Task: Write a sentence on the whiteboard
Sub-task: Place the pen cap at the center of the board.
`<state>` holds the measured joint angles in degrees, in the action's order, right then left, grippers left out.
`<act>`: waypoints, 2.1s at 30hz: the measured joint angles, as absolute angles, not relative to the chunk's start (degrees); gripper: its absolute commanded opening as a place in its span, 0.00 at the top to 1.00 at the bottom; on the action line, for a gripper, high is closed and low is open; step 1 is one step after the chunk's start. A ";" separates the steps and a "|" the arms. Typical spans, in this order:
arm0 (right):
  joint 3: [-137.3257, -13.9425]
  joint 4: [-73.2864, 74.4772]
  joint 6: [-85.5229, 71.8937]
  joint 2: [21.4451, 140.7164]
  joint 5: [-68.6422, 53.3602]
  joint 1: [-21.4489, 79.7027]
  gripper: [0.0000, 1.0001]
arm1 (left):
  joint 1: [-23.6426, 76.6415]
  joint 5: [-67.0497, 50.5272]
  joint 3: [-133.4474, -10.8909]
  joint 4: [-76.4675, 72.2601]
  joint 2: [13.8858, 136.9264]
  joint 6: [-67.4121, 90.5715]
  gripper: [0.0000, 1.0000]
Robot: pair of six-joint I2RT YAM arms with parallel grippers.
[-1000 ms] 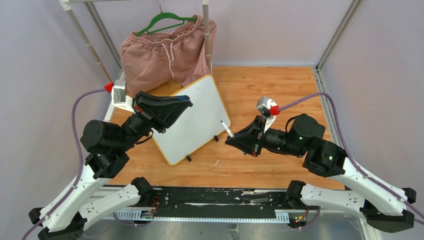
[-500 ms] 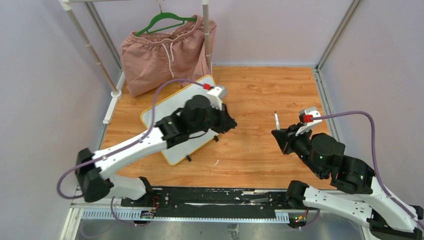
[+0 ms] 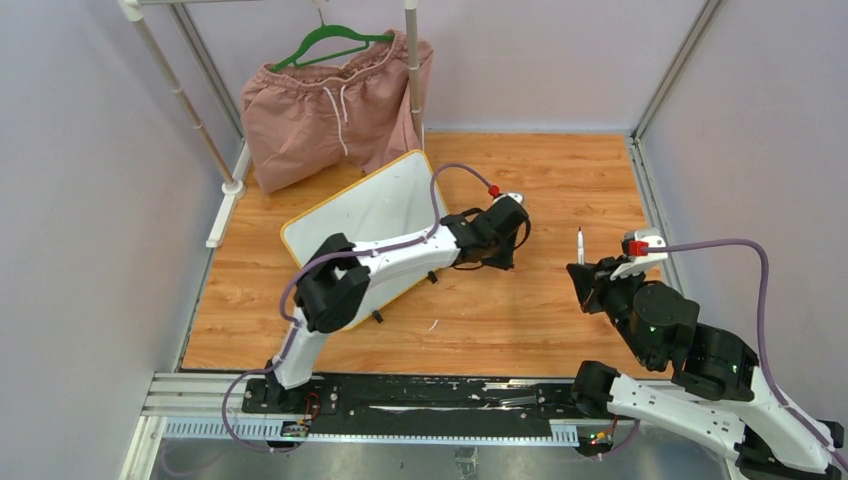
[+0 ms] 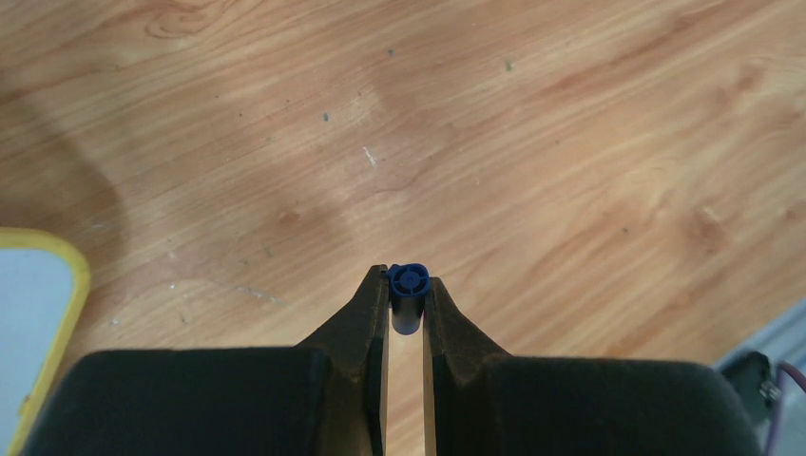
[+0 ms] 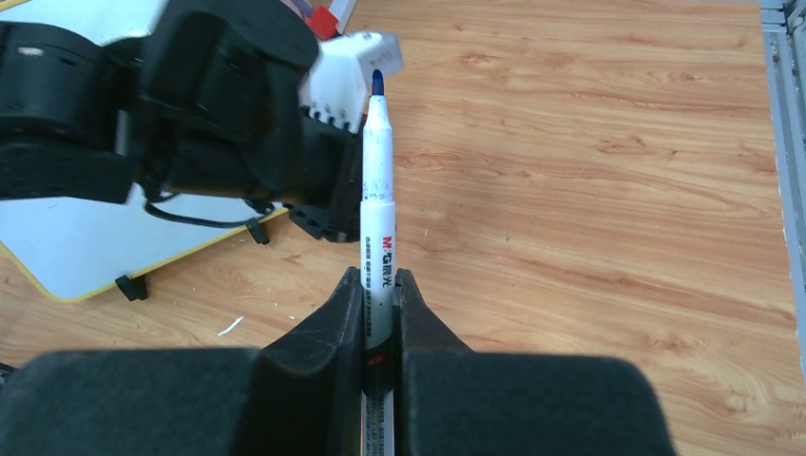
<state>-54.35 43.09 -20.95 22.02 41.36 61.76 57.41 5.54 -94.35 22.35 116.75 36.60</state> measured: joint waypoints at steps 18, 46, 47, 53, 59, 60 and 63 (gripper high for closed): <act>-54.37 44.88 -21.02 19.66 43.64 61.76 1.00 | 59.40 15.35 -115.66 42.11 135.79 46.00 1.00; -54.48 46.41 -21.43 18.52 44.07 61.76 1.00 | 59.37 13.91 -115.22 42.52 136.35 47.68 0.65; -54.48 46.48 -21.47 18.52 44.07 61.76 1.00 | 59.37 13.91 -115.18 42.50 136.33 47.70 0.64; -54.50 47.03 -21.71 18.52 43.99 61.76 1.00 | 59.40 13.56 -113.93 41.63 135.46 48.23 0.56; -55.18 47.72 -22.00 18.79 43.40 61.76 1.00 | 59.40 12.56 -111.96 41.78 132.66 48.38 0.45; -55.59 47.83 -22.00 19.00 43.16 61.76 1.00 | 59.40 12.36 -111.44 41.85 131.57 48.40 0.44; -57.34 47.86 -21.54 19.81 42.15 61.76 1.00 | 59.40 12.01 -108.99 42.04 125.93 48.45 0.36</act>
